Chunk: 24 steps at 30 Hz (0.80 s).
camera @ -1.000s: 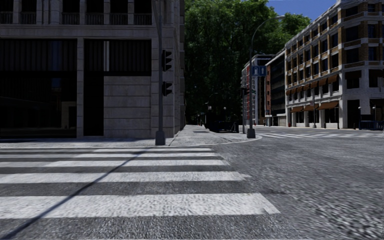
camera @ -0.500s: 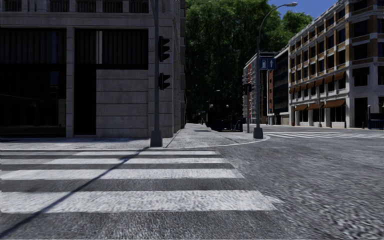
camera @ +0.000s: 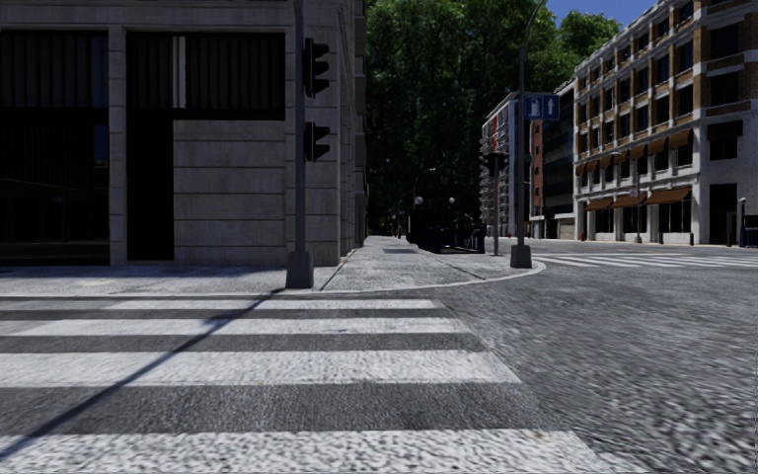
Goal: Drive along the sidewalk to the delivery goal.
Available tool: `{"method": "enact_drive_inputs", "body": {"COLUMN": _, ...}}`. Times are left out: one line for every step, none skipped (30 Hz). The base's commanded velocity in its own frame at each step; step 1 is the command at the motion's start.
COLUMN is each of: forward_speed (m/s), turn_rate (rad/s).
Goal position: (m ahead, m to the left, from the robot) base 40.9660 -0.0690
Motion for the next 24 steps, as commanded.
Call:
{"method": "enact_drive_inputs", "body": {"forward_speed": 1.45, "turn_rate": 0.0}}
{"method": "enact_drive_inputs", "body": {"forward_speed": 1.45, "turn_rate": 0.0}}
{"method": "enact_drive_inputs", "body": {"forward_speed": 1.46, "turn_rate": 0.0}}
{"method": "enact_drive_inputs", "body": {"forward_speed": 1.51, "turn_rate": 0.0}}
{"method": "enact_drive_inputs", "body": {"forward_speed": 1.57, "turn_rate": 0.0}}
{"method": "enact_drive_inputs", "body": {"forward_speed": 1.6, "turn_rate": 0.0}}
{"method": "enact_drive_inputs", "body": {"forward_speed": 1.6, "turn_rate": 0.0}}
{"method": "enact_drive_inputs", "body": {"forward_speed": 1.61, "turn_rate": 0.0}}
{"method": "enact_drive_inputs", "body": {"forward_speed": 1.61, "turn_rate": 0.0}}
{"method": "enact_drive_inputs", "body": {"forward_speed": 1.61, "turn_rate": 0.0}}
{"method": "enact_drive_inputs", "body": {"forward_speed": 1.61, "turn_rate": 0.0}}
{"method": "enact_drive_inputs", "body": {"forward_speed": 1.61, "turn_rate": 0.0}}
{"method": "enact_drive_inputs", "body": {"forward_speed": 1.61, "turn_rate": 0.0}}
{"method": "enact_drive_inputs", "body": {"forward_speed": 1.61, "turn_rate": 0.0}}
{"method": "enact_drive_inputs", "body": {"forward_speed": 1.61, "turn_rate": 0.0}}
{"method": "enact_drive_inputs", "body": {"forward_speed": 1.61, "turn_rate": 0.0}}
{"method": "enact_drive_inputs", "body": {"forward_speed": 1.61, "turn_rate": 0.0}}
{"method": "enact_drive_inputs", "body": {"forward_speed": 1.61, "turn_rate": 0.0}}
{"method": "enact_drive_inputs", "body": {"forward_speed": 1.61, "turn_rate": 0.0}}
{"method": "enact_drive_inputs", "body": {"forward_speed": 1.61, "turn_rate": 0.0}}
{"method": "enact_drive_inputs", "body": {"forward_speed": 1.61, "turn_rate": 0.0}}
{"method": "enact_drive_inputs", "body": {"forward_speed": 1.61, "turn_rate": 0.0}}
{"method": "enact_drive_inputs", "body": {"forward_speed": 1.61, "turn_rate": 0.0}}
{"method": "enact_drive_inputs", "body": {"forward_speed": 1.61, "turn_rate": 0.0}}
